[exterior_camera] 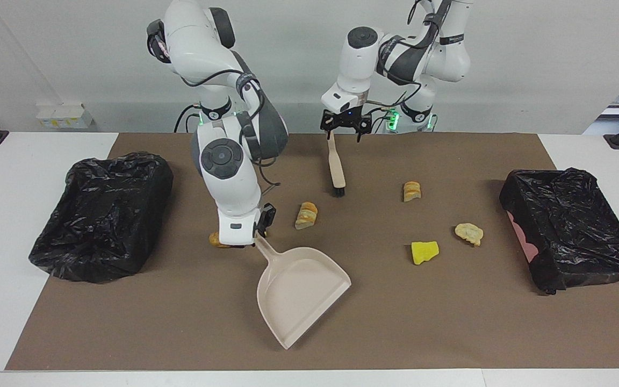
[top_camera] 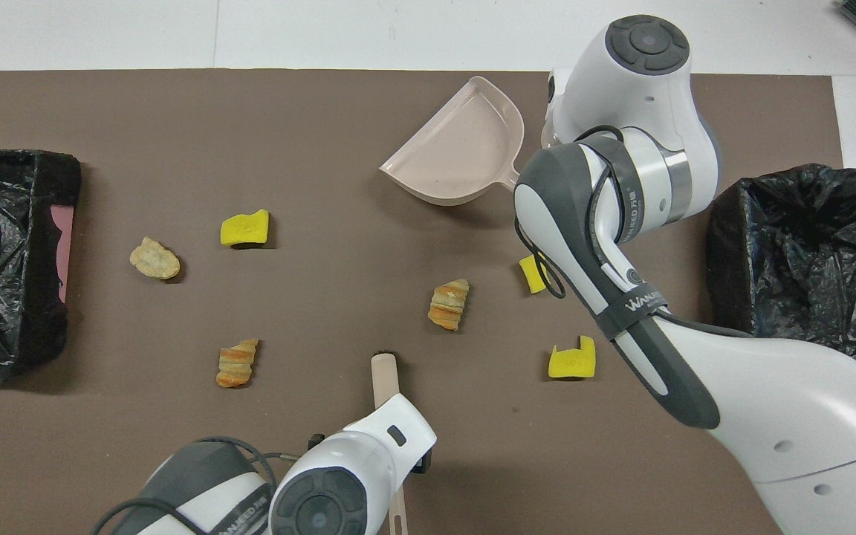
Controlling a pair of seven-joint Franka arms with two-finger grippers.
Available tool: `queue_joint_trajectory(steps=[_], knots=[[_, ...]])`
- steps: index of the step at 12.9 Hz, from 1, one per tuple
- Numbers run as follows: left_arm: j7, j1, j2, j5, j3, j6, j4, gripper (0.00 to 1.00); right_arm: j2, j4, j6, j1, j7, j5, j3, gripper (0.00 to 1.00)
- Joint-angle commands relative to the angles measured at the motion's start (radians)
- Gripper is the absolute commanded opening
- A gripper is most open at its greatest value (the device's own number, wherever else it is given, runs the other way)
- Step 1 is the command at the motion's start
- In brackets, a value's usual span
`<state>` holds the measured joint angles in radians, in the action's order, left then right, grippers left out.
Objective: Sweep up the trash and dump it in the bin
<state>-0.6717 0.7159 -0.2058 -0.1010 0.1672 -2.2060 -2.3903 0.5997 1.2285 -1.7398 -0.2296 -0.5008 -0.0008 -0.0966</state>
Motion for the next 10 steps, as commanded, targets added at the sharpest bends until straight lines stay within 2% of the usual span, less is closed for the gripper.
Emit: queue_joint_trajectory(steps=[1, 3, 6, 7, 8, 9, 10], knots=[[-0.058, 0.08, 0.046, -0.009, -0.018, -0.089, -0.065, 1.0, -0.069, 0.104, -0.018, 0.01, -0.111, -0.019, -0.009, 0.0], [-0.075, 0.103, 0.029, -0.009, -0.017, -0.095, -0.096, 1.0, -0.077, 0.114, -0.024, 0.006, -0.148, -0.065, -0.009, 0.0], [-0.127, 0.131, 0.029, -0.009, -0.017, -0.096, -0.125, 1.0, -0.074, 0.114, -0.026, 0.012, -0.223, -0.065, -0.011, 0.0], [-0.149, 0.131, 0.028, -0.011, -0.017, -0.096, -0.127, 0.97, -0.075, 0.114, -0.027, 0.012, -0.226, -0.065, -0.011, 0.0], [-0.158, 0.14, 0.028, -0.015, -0.017, -0.093, -0.125, 0.92, -0.077, 0.115, -0.027, 0.007, -0.225, -0.065, -0.009, 0.0], [-0.167, 0.142, 0.028, -0.035, -0.017, -0.092, -0.127, 0.74, -0.077, 0.117, -0.026, 0.009, -0.226, -0.065, -0.011, 0.0], [-0.167, 0.142, 0.028, -0.045, -0.017, -0.087, -0.125, 0.62, -0.077, 0.117, -0.026, 0.006, -0.226, -0.065, -0.009, 0.0]])
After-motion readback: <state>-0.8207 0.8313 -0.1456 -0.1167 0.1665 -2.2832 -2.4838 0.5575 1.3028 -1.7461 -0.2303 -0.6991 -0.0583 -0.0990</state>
